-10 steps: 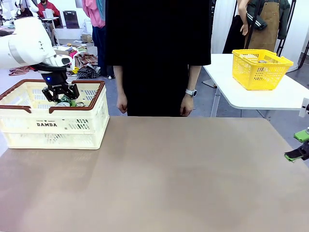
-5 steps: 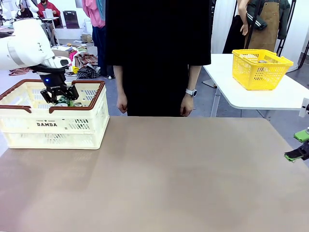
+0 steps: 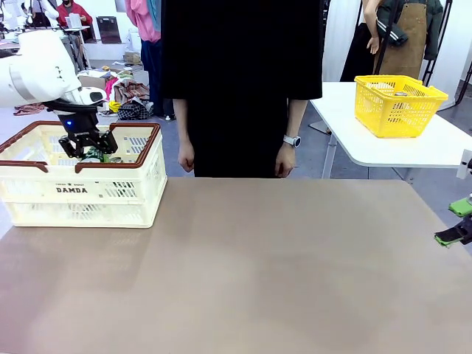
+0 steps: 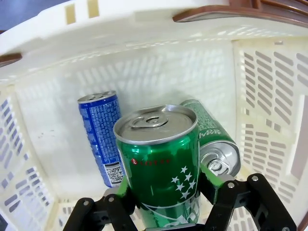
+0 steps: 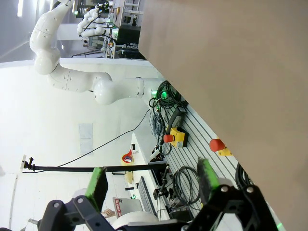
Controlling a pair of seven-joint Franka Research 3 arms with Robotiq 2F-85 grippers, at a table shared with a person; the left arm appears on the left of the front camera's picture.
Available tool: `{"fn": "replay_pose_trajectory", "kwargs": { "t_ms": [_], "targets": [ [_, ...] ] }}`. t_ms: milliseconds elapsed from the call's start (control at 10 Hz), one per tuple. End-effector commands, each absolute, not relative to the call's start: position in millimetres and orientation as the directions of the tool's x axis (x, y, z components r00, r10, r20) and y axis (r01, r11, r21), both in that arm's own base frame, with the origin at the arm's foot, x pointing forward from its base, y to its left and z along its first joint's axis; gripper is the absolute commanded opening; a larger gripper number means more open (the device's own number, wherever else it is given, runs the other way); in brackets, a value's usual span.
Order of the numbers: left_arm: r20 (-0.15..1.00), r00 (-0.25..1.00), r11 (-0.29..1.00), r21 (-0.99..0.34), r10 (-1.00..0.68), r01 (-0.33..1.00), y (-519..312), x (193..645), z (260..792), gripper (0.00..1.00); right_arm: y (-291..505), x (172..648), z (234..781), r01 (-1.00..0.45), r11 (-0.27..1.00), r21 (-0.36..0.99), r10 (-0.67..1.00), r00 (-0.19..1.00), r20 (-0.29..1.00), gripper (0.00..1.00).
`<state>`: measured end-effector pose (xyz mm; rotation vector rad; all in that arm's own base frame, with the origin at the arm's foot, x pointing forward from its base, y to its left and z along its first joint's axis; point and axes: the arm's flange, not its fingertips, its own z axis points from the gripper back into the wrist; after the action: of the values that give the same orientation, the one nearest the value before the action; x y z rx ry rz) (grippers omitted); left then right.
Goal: Place the drinks into the Shopping basket.
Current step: Pick up one drink and place it into the Shopping basket.
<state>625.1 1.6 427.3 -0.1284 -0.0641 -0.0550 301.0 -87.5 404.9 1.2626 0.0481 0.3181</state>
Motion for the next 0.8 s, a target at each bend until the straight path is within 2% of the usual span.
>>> {"fn": "replay_pose_trajectory", "kwargs": {
  "t_ms": [0, 700],
  "targets": [
    [0.053, 0.993, 0.985, -0.127, -0.108, 0.114, 2.9, 622.6, 417.9, 1.00, -88.6, 300.6, 408.7, -0.197, 0.271, 0.942, 0.268, 0.955, 0.123, 1.00],
    [0.071, 0.991, 0.982, -0.146, -0.111, 0.120, 4.8, 620.5, 418.4, 1.00, -88.6, 300.6, 408.7, -0.197, 0.271, 0.942, 0.268, 0.955, 0.123, 1.00]
  ]
}}
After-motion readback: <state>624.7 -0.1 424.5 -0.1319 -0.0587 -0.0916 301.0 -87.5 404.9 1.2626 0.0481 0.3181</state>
